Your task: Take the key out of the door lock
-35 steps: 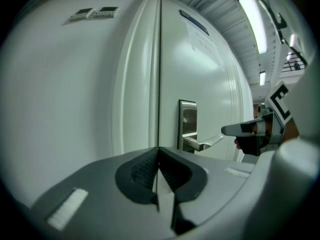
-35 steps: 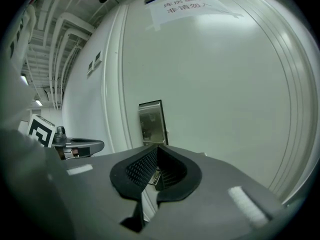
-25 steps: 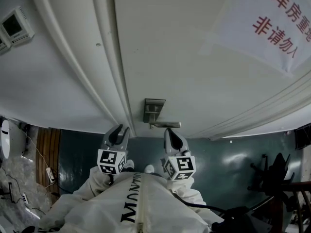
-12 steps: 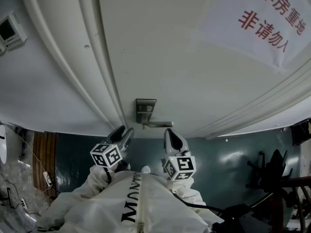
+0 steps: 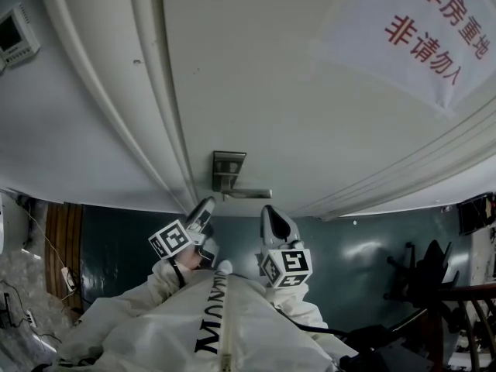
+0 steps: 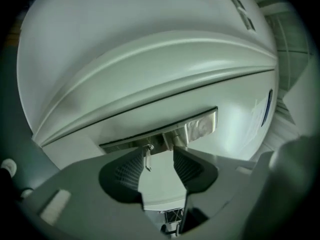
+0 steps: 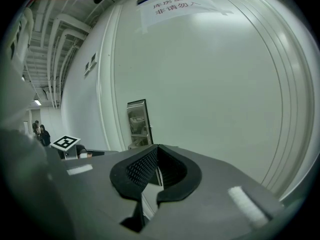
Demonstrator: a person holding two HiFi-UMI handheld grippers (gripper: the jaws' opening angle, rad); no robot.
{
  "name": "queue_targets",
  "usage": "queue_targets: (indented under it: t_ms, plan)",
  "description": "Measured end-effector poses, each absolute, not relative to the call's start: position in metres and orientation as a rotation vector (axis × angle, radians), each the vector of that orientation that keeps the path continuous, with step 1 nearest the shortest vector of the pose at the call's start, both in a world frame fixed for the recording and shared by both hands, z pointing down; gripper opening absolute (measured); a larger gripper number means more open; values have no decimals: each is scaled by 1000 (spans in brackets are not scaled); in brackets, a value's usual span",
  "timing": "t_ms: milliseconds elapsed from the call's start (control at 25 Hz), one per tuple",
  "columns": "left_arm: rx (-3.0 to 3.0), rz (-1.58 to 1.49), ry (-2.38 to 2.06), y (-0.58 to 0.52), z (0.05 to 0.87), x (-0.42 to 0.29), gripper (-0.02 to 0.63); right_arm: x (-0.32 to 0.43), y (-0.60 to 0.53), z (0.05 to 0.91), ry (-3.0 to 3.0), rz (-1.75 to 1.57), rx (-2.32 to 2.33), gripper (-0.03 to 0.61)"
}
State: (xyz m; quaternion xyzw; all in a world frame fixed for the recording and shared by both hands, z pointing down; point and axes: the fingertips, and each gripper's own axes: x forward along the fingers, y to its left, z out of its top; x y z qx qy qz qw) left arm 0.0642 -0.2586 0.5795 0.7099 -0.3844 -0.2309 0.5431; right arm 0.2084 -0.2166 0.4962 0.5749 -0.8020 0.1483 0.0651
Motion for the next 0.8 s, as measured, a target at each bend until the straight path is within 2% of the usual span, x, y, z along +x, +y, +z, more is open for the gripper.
queue_targets:
  t_ms: [360, 800]
  plan:
    - [1475, -729, -835, -267, 590, 78, 161, 206, -212, 500, -2434, 454, 1689, 0]
    - [1441, -759, -776, -269, 599, 86, 133, 214, -206, 502, -2429, 468, 1702, 0]
